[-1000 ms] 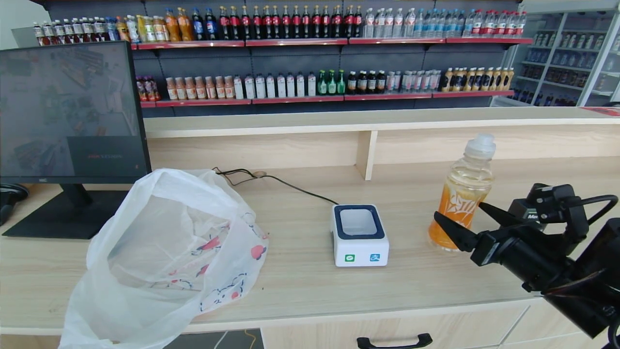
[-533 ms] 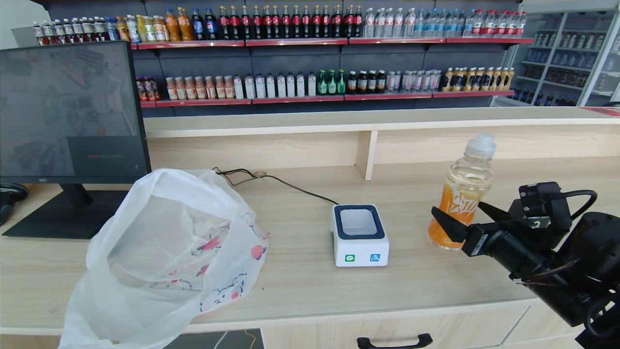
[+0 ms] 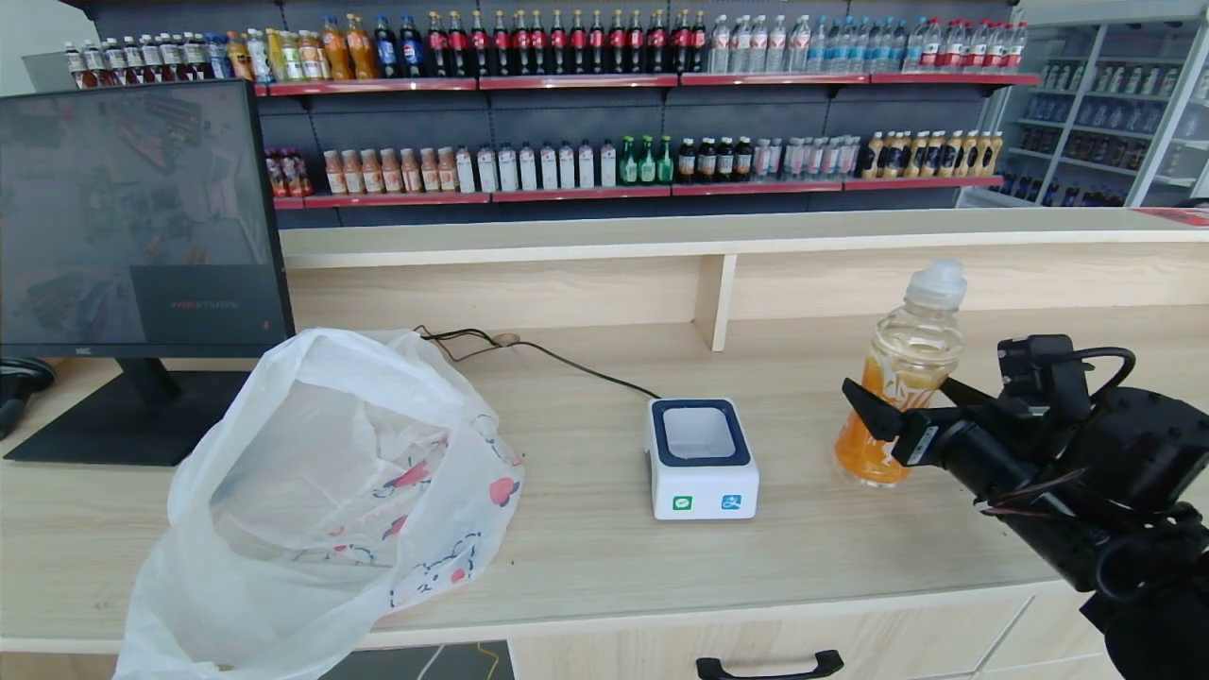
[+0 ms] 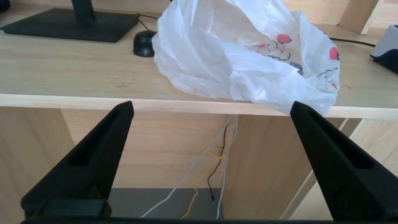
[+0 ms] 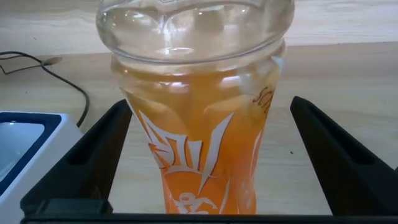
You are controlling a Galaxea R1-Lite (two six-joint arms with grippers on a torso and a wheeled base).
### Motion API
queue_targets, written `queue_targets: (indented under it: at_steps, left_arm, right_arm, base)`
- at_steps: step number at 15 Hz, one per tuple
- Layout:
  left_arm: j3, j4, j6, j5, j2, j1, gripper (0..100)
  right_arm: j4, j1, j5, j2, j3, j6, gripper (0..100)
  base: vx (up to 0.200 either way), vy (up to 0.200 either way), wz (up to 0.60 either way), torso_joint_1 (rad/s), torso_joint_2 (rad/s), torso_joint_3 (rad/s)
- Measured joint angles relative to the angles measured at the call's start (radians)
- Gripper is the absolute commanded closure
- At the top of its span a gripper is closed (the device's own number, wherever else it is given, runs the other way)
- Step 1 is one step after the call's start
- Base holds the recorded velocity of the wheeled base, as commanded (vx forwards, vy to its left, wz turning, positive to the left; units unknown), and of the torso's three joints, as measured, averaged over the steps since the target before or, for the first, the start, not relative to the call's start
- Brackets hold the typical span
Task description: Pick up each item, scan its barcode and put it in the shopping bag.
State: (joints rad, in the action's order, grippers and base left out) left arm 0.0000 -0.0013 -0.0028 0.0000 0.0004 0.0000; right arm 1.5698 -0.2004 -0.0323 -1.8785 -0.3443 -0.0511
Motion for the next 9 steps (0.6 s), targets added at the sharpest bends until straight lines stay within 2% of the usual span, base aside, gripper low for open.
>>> queue_targets:
  at_steps: [3,7,9]
  left_arm:
    - [0.000,0.000,0.000,0.000,0.000,0.000,0]
    - [0.000,0.000,0.000,0.000,0.000,0.000,0]
    - [0.000,0.000,0.000,0.000,0.000,0.000,0]
  right_arm:
    - [0.000,0.002,0.000,0.007,0.057,0.005,0]
    - [0.000,-0.012,0.000,0.102,0.202,0.022,0]
    - [0.000,-0.051,0.001,0.156,0.269,0.028,0]
  base:
    - [0.000,0.000,0.00,0.000,0.00,0.000]
    - [0.000,0.000,0.00,0.000,0.00,0.000]
    - [0.000,0.000,0.00,0.000,0.00,0.000]
